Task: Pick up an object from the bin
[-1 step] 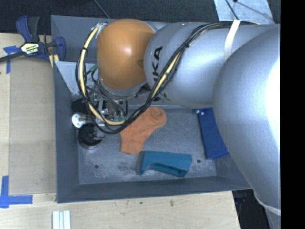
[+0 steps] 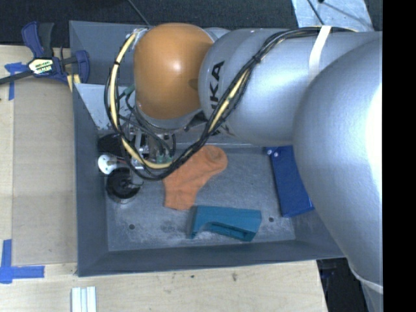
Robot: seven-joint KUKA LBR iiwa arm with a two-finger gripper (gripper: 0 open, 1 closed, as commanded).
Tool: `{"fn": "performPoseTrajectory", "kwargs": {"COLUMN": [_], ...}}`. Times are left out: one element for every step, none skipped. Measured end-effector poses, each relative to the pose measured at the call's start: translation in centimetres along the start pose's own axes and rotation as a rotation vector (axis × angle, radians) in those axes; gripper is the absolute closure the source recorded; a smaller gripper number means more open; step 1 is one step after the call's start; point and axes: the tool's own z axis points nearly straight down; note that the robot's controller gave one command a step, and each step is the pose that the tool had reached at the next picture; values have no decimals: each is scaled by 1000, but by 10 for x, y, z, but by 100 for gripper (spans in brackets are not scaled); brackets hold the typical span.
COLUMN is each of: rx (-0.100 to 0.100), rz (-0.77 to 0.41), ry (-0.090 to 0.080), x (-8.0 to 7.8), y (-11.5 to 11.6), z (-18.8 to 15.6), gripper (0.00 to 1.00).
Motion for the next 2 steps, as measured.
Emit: {"fn": "performPoseTrajectory", "kwargs": {"rx": [-3, 5], "rz": [35, 21], "ry": [-3, -1], "x": [7, 27], "y": [-39, -67], "z": [22, 61], "gripper": [0, 0]}}
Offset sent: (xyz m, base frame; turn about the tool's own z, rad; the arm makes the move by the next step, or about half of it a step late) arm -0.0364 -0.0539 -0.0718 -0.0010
